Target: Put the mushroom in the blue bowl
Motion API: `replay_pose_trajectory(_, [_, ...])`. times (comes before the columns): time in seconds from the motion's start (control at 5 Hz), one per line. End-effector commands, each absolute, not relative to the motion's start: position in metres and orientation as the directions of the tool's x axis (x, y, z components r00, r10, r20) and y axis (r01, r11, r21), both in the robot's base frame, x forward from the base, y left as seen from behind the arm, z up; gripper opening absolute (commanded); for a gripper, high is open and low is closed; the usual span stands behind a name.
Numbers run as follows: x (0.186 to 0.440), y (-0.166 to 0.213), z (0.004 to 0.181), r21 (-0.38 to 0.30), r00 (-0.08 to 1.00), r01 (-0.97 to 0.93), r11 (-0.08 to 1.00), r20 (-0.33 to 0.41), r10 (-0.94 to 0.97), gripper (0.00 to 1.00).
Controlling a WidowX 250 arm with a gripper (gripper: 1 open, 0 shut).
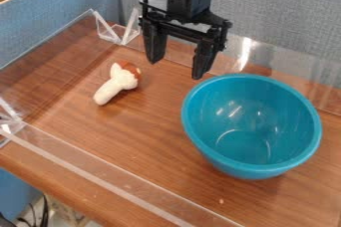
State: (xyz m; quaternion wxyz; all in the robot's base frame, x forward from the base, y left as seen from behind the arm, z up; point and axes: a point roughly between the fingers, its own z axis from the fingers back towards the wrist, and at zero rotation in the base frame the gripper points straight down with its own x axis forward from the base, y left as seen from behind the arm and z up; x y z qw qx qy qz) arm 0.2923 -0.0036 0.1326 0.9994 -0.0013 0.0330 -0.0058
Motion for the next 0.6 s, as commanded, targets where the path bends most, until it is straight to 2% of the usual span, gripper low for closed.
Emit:
replay_pose_trajectory(0.0, [0.290, 0.011, 0.124, -0.004, 0.998, -0.003, 1.000, -0.068, 0.003, 1.00])
replay_pose_trajectory(0.4, [0.285, 0.083, 0.096, -0.005, 0.989, -0.135, 0.991, -0.066, 0.134, 1.00])
